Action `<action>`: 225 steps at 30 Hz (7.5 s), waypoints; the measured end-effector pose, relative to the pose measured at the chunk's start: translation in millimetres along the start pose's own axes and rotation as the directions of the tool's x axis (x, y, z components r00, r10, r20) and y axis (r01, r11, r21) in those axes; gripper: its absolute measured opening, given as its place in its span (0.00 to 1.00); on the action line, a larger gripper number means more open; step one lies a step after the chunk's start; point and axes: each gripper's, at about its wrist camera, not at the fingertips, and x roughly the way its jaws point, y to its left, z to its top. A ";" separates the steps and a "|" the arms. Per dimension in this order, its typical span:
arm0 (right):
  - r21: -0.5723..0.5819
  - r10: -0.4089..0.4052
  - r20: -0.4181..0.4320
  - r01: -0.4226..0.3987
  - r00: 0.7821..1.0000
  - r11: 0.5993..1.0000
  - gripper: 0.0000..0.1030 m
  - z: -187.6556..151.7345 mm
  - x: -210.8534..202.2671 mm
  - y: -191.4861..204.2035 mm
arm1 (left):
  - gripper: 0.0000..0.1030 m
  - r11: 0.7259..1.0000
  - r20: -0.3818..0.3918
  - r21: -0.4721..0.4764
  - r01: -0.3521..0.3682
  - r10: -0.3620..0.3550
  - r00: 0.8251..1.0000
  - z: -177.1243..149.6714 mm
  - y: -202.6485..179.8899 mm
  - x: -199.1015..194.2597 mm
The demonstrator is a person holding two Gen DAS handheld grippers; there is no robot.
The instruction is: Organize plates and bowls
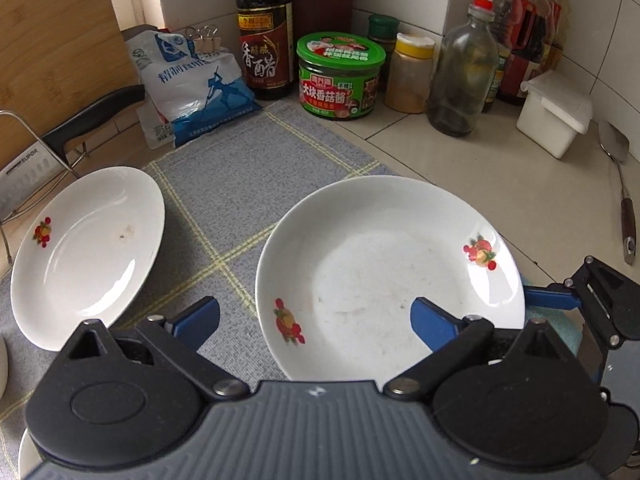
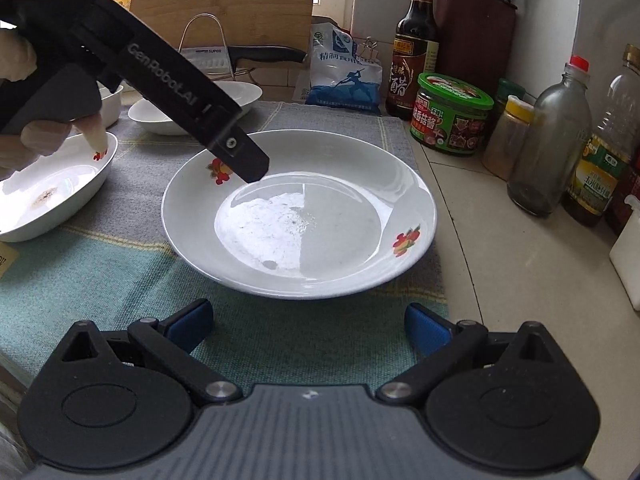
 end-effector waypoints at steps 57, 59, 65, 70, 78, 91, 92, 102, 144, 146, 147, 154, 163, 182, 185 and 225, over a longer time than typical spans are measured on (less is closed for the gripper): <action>-0.153 0.145 -0.050 -0.151 0.988 0.977 0.99 33.2 28.7 -2.5 | 0.72 0.997 -0.082 -0.011 0.081 -0.082 0.993 10.1 40.7 36.7; -0.153 0.140 -0.054 -0.146 0.989 0.977 0.99 33.4 29.5 -1.7 | 0.72 0.996 -0.081 -0.008 0.084 -0.084 0.993 9.8 41.0 36.1; -0.163 0.114 -0.064 -0.123 0.991 0.979 0.99 33.6 30.6 2.9 | 0.72 0.997 -0.084 0.000 0.083 -0.082 0.993 8.2 40.6 37.2; -0.157 0.098 -0.069 -0.108 0.993 0.982 1.00 33.3 31.0 4.2 | 0.72 0.996 -0.080 0.002 0.092 -0.091 0.993 8.7 41.5 36.8; -0.159 0.079 -0.078 -0.091 0.994 0.983 1.00 34.7 29.6 5.8 | 0.74 0.997 -0.067 0.019 0.073 -0.072 0.995 7.7 38.8 31.9; -0.165 0.049 -0.091 -0.064 0.995 0.984 1.00 35.6 26.5 8.9 | 0.84 0.997 -0.042 0.045 0.057 -0.055 0.998 5.6 37.9 21.5; -0.167 0.046 -0.092 -0.060 0.995 0.984 1.00 35.5 26.1 9.2 | 0.86 0.998 -0.035 0.049 0.051 -0.049 0.998 5.8 37.8 19.8; -0.147 0.001 -0.113 -0.017 0.994 0.989 1.00 33.8 12.8 5.3 | 0.90 0.998 0.027 0.044 0.035 -0.036 0.999 11.1 37.7 -4.4; -0.146 0.105 0.039 -0.098 0.994 0.984 1.00 46.5 -48.9 60.4 | 0.94 0.919 0.126 -0.292 -0.264 0.310 0.942 -158.1 30.4 -156.2; -0.152 0.121 0.030 -0.115 0.992 0.982 1.00 50.4 -42.3 69.9 | 0.94 0.919 0.110 -0.295 -0.262 0.304 0.946 -168.0 39.5 -157.6; -0.151 0.121 0.024 -0.116 0.992 0.982 1.00 52.7 -39.3 75.0 | 0.94 0.920 0.101 -0.292 -0.260 0.300 0.949 -173.0 43.4 -158.3; -0.159 0.147 -0.001 -0.145 0.989 0.977 1.00 70.0 -24.1 110.5 | 0.94 0.944 0.059 -0.219 -0.246 0.264 0.963 -206.3 70.3 -157.7; -0.164 0.198 -0.052 -0.204 0.979 0.965 1.00 93.7 3.2 150.9 | 0.94 0.967 0.048 -0.170 -0.192 0.203 0.978 -229.2 99.1 -135.9; -0.137 0.310 -0.191 -0.338 0.932 0.931 0.94 112.9 65.0 168.1 | 0.98 0.993 0.131 -0.084 -0.080 0.091 0.987 -229.9 112.6 -115.1; -0.142 0.325 -0.205 -0.356 0.923 0.924 0.91 117.3 74.3 166.5 | 0.96 0.995 0.140 -0.063 -0.079 0.088 0.986 -229.1 111.9 -115.3; -0.125 0.461 -0.243 -0.499 0.853 0.858 0.77 137.5 110.9 161.5 | 0.92 0.998 0.104 0.026 -0.065 0.062 0.993 -216.2 112.0 -112.5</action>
